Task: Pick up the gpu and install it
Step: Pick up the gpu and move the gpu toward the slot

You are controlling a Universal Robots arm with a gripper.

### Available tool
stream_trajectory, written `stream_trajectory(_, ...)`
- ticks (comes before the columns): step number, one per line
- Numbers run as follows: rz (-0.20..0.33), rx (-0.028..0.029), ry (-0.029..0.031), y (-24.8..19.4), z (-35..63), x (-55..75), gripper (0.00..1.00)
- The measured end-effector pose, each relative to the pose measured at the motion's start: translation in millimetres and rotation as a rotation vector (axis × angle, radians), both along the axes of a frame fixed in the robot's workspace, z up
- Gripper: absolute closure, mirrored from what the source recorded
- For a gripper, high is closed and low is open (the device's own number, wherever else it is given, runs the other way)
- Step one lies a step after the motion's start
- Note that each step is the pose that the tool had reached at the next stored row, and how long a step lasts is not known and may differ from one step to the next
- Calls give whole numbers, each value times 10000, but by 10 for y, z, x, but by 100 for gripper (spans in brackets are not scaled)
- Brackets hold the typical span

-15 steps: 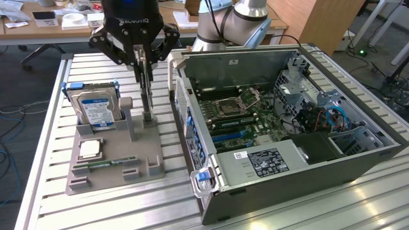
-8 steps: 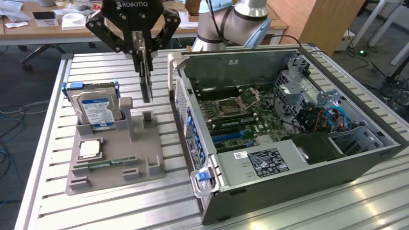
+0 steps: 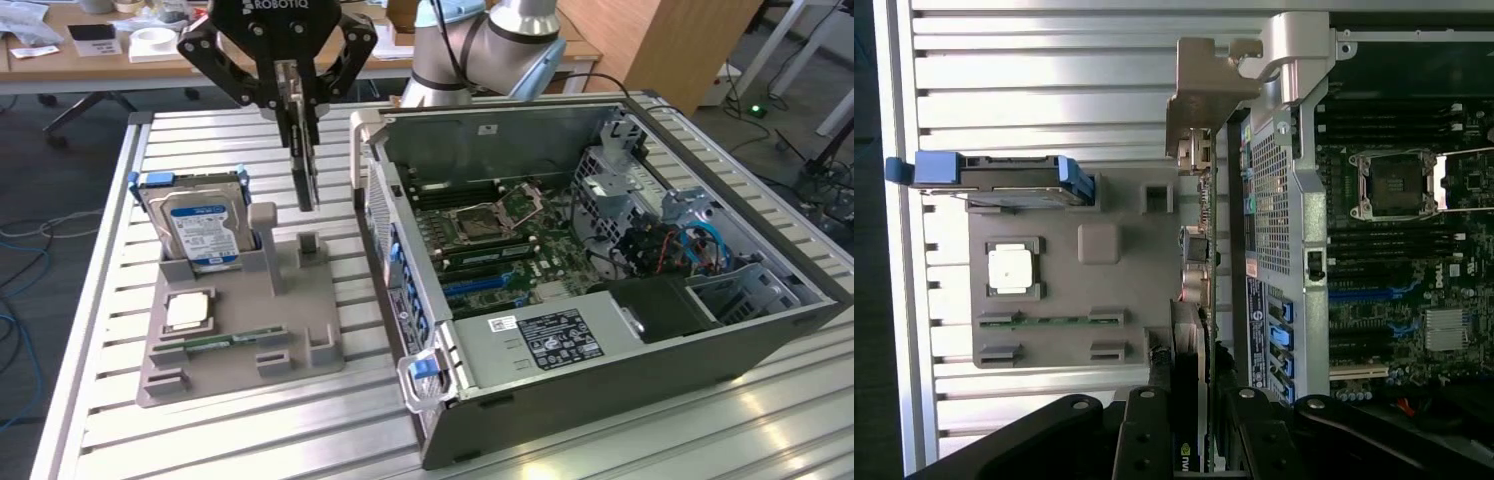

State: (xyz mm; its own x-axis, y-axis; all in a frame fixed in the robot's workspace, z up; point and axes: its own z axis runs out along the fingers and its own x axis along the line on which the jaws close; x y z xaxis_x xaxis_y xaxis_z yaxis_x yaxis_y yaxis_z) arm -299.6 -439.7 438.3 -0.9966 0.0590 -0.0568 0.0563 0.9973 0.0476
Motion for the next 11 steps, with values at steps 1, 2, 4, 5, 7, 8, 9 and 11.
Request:
stream_trajectory(1, 0, 0, 0, 0, 0, 0, 74)
stream_trajectory(2, 0, 0, 0, 0, 0, 0, 74)
stream_trajectory(4, 0, 0, 0, 0, 0, 0, 74)
stream_trajectory(5, 0, 0, 0, 0, 0, 0, 74)
stream_trajectory(7, 0, -2, 1, 0, 10, 0, 74)
stream_trajectory(8, 0, 0, 0, 0, 20, 0, 74)
stream_trajectory(9, 0, -1, 1, 0, 34, 0, 74)
stream_trajectory(11, 0, 0, -1, 0, 68, 0, 74)
